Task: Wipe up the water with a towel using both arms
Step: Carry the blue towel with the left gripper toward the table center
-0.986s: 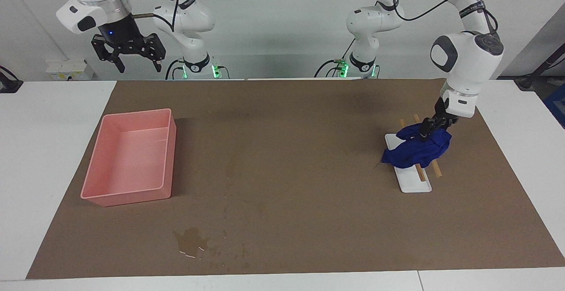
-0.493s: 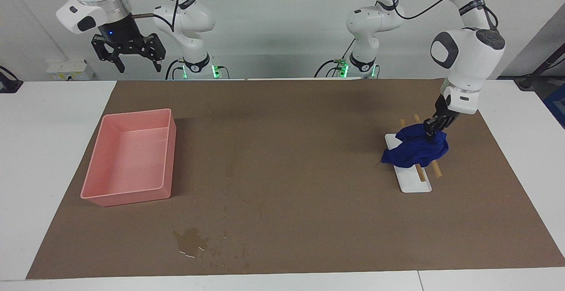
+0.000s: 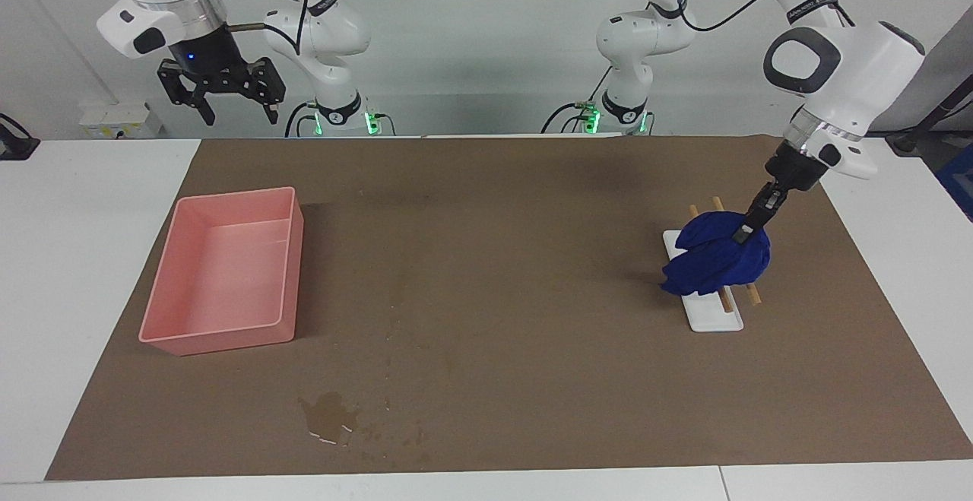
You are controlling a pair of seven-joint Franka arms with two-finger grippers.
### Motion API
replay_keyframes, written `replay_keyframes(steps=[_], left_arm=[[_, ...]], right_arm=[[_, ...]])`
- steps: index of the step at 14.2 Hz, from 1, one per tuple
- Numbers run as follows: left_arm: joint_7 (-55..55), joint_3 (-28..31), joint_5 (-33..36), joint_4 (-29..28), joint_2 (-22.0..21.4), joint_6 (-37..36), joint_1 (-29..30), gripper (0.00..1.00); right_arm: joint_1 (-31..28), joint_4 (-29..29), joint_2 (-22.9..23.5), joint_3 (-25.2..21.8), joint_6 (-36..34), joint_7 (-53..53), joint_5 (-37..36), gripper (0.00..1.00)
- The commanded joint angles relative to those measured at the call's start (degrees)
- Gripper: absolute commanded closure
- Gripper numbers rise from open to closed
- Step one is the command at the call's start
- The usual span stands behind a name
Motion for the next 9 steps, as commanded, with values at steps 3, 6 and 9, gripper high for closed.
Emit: replay_keyframes(steps=[3,6,9], left_arm=[[-27.6,-8.6,-5.8,4.2,-2.4,1.7,-1.4,1.00],[-40.8,-16.2,-5.8,5.5,-3.4,3.1,-1.4,1.00],[-48.8,-21.9,-5.8,5.6,-3.8,5.4,-1.5,1.00]], right_arm=[[-0.7,0.0,-0.3,0.3,-0.8,-1.1,1.0,0.00],[-0.7,0.0,-0.3,0.4,-0.8,-1.1,1.0,0.00],[-0.4,-2.1,-1.4,0.4,-0.2,-2.3,1.0,0.00]])
